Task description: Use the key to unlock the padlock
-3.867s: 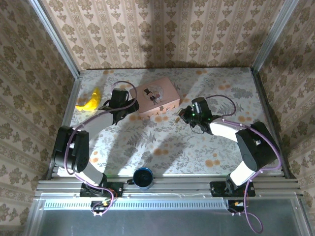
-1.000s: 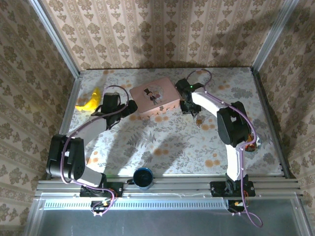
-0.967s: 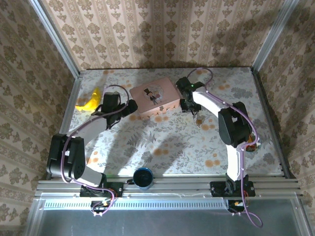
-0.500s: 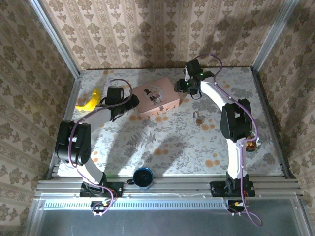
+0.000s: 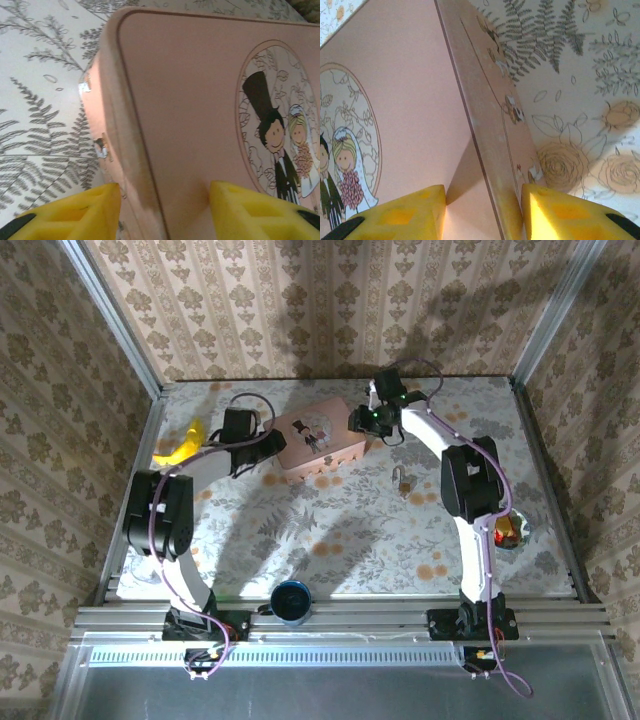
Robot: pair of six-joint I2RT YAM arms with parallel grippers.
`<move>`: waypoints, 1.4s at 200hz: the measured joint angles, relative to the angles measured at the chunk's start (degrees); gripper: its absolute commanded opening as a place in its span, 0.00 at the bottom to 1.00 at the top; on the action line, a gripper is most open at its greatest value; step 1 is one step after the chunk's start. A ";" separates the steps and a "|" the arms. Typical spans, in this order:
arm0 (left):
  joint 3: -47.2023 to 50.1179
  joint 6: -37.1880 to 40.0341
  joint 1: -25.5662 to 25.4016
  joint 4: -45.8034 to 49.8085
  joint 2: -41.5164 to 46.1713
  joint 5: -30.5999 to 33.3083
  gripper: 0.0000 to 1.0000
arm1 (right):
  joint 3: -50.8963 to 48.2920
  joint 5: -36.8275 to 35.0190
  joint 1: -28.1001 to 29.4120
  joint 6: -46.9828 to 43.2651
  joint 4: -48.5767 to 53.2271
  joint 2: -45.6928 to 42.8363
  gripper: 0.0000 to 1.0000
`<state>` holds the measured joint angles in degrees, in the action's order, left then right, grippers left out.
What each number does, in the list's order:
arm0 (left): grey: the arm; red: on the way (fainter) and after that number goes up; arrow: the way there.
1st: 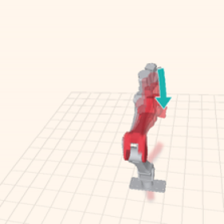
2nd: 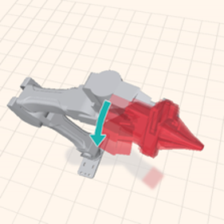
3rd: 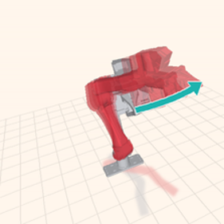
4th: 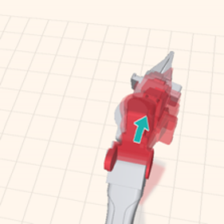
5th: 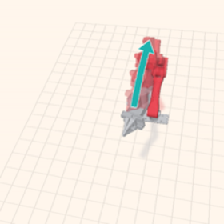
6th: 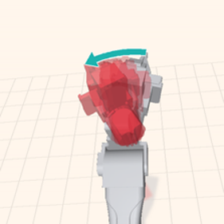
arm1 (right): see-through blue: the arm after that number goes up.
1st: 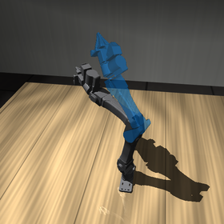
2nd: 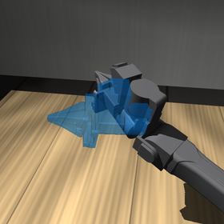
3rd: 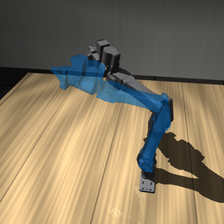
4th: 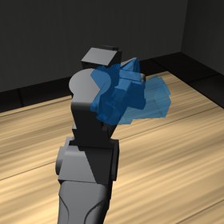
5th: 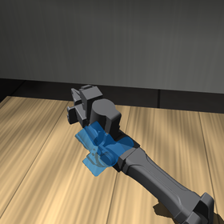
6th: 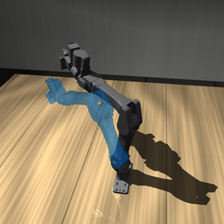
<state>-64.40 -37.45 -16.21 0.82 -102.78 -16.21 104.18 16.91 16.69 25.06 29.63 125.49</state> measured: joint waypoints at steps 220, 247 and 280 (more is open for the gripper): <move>2.38 1.40 -1.51 0.44 7.65 -1.64 0.96 | -26.95 -8.74 0.07 5.46 -0.85 -24.35 0.67; 4.79 2.80 1.44 0.44 16.63 0.92 1.00 | -29.20 -13.00 -0.22 4.28 0.28 -32.17 0.73; 10.71 5.46 4.35 0.44 27.41 5.90 1.00 | -34.60 -17.99 -1.40 2.67 0.50 -41.51 0.84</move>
<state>-53.69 -31.99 -11.86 1.26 -75.37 -10.31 69.58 -1.08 15.29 27.73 30.13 83.99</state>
